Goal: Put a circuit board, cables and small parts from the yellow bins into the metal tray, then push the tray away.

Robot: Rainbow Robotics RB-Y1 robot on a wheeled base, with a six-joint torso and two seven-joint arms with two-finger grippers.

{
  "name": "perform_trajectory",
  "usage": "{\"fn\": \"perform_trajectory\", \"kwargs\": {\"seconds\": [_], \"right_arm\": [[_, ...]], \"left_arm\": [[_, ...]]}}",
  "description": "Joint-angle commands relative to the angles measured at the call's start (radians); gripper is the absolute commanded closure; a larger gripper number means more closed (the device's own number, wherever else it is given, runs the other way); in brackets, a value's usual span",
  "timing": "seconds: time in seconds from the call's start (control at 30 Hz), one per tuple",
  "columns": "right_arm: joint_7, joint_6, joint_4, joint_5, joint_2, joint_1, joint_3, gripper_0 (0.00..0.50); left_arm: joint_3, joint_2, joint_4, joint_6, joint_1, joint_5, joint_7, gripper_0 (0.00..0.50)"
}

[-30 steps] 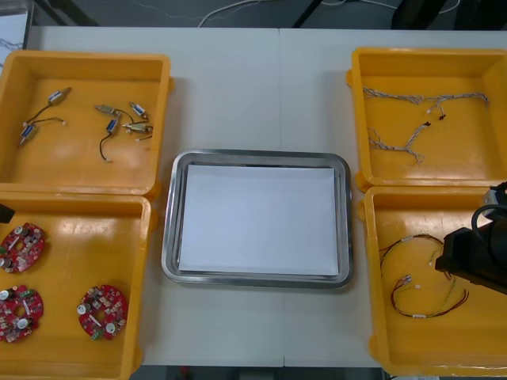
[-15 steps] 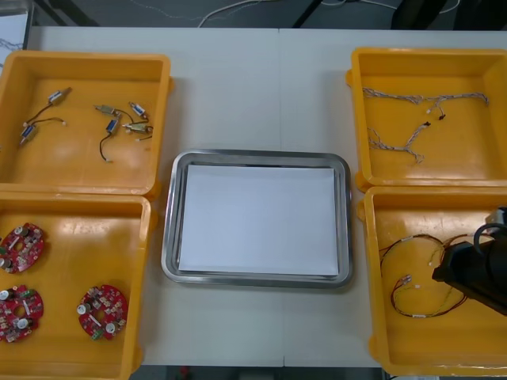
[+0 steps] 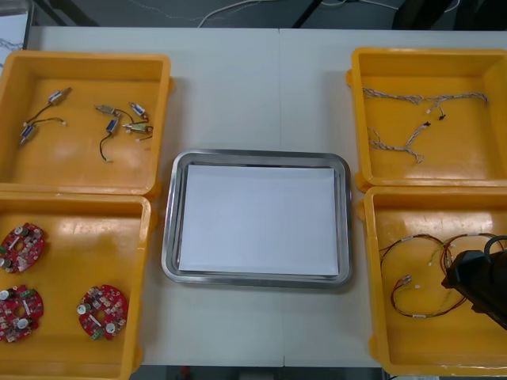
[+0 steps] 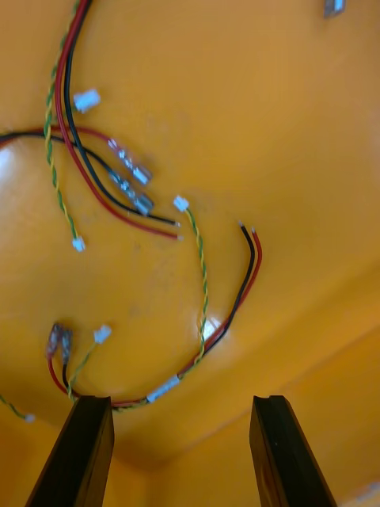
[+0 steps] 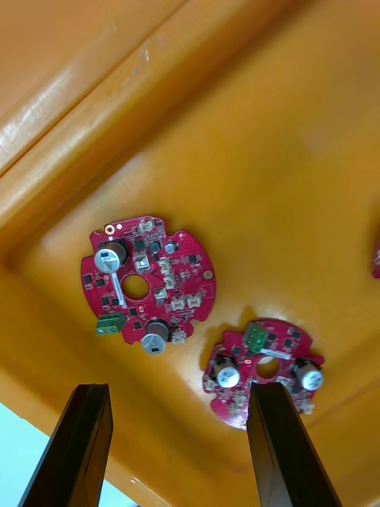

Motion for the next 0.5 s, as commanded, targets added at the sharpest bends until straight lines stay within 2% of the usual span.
{"fn": "perform_trajectory", "kwargs": {"seconds": [0.03, 0.3, 0.5], "right_arm": [[-0.073, -0.051, 0.040, 0.038, 0.000, 0.018, 0.040, 0.000], [-0.074, -0.124, 0.120, 0.036, 0.007, 0.018, 0.060, 0.000], [-0.076, -0.189, 0.173, 0.084, 0.007, 0.018, 0.111, 0.000]], "left_arm": [[0.001, 0.028, 0.069, -0.045, 0.029, 0.022, -0.279, 0.000], [-0.031, 0.028, 0.117, -0.085, 0.037, 0.013, -0.400, 0.000], [-0.063, 0.028, 0.117, -0.106, 0.057, 0.005, -0.420, 0.000]]}}
